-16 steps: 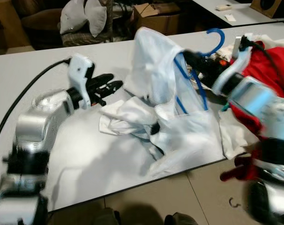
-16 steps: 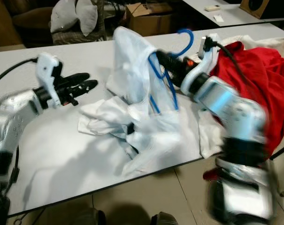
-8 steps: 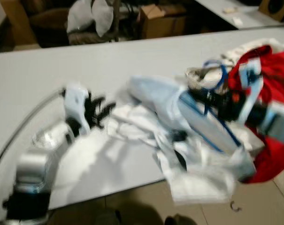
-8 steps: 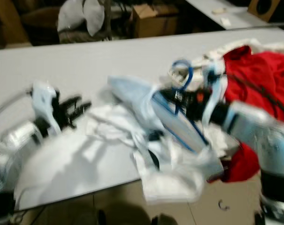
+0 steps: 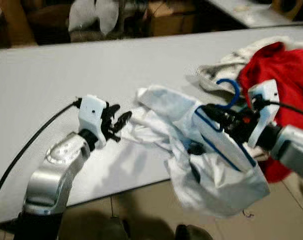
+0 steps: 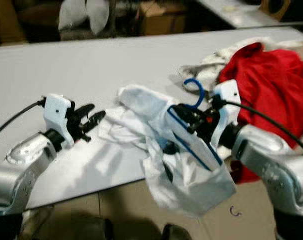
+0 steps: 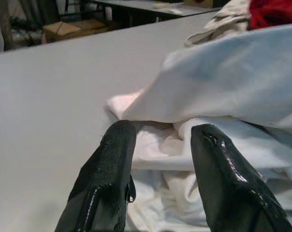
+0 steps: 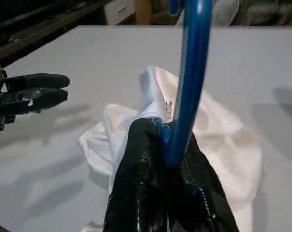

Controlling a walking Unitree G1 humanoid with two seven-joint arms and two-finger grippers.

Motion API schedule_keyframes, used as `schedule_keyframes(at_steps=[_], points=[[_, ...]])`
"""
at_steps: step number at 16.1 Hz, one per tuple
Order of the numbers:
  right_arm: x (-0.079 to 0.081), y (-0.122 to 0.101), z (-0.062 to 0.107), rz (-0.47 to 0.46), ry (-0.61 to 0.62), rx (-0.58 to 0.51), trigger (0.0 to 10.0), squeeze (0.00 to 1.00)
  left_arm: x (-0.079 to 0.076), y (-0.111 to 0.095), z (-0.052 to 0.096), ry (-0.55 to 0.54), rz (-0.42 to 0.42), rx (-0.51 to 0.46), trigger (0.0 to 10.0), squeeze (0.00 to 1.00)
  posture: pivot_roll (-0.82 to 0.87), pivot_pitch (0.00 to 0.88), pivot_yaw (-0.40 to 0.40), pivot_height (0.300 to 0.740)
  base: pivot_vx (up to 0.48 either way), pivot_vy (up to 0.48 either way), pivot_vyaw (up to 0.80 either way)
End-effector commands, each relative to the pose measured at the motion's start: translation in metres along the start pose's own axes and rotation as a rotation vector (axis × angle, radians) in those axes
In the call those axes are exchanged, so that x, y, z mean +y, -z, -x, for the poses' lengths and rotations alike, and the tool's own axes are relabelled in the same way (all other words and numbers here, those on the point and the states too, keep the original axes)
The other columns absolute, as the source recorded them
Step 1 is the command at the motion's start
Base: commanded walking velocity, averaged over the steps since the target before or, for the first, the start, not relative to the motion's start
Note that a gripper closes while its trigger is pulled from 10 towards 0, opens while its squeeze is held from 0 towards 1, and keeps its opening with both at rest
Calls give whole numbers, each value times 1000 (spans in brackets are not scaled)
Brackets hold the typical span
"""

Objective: Hang hanger

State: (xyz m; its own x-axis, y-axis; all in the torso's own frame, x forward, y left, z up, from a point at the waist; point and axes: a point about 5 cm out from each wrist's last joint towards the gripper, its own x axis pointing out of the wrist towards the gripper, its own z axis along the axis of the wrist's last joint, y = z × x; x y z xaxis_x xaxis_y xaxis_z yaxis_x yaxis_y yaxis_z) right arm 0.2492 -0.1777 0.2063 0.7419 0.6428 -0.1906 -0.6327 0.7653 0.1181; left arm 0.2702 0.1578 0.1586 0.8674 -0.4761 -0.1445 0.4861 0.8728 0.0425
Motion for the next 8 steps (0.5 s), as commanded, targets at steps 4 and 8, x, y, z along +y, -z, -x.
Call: schedule_keyframes(at_steps=[4,8], points=[[5,9,5,78,56,-11,10000,0,-6,-3,-3,-3,2,-21,10000,0,-65,0,3,740,0,0,0],[15,21,10,51,76,0,10000,0,-12,5,3,10,29,-34,10000,0,-69,0,-4,740,0,-66,0]])
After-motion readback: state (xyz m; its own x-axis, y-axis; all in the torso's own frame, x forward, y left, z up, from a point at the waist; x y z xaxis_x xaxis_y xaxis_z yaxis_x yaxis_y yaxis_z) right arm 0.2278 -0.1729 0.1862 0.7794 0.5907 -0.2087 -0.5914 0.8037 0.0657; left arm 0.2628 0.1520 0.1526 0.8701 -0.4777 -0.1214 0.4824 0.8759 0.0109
